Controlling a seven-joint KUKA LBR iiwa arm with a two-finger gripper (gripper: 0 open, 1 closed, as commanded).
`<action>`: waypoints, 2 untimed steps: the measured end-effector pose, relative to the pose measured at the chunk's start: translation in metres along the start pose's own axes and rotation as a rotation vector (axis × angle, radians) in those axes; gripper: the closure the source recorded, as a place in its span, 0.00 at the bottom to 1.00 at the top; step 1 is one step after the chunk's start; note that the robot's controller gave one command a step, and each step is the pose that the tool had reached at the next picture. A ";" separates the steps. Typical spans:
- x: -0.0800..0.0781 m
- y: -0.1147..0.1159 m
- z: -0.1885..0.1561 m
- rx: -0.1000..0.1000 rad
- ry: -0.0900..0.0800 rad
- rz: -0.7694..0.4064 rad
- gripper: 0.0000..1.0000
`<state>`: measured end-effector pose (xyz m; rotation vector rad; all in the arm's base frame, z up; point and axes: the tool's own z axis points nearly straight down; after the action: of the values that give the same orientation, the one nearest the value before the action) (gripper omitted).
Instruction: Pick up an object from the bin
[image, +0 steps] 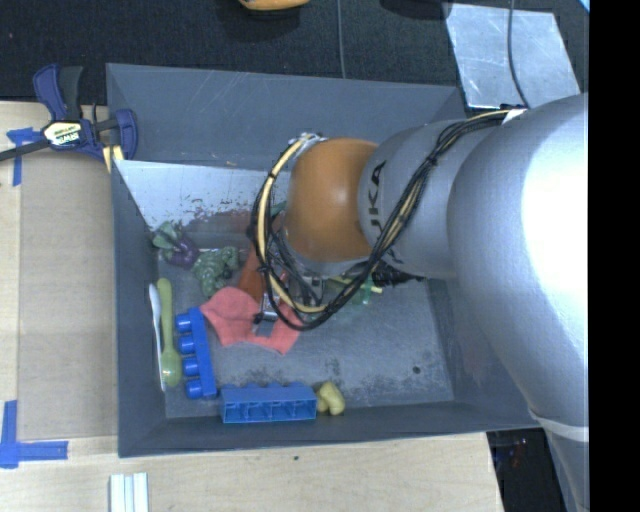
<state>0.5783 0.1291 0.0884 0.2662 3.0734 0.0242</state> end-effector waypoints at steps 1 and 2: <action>0.000 0.000 0.000 0.000 0.000 0.000 1.00; 0.003 0.001 -0.005 0.002 0.016 -0.003 1.00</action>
Offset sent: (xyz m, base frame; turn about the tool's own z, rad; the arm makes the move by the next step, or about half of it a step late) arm -0.0001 0.0000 0.0140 0.0001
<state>0.5757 0.1304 0.0931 0.2628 3.0895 0.0229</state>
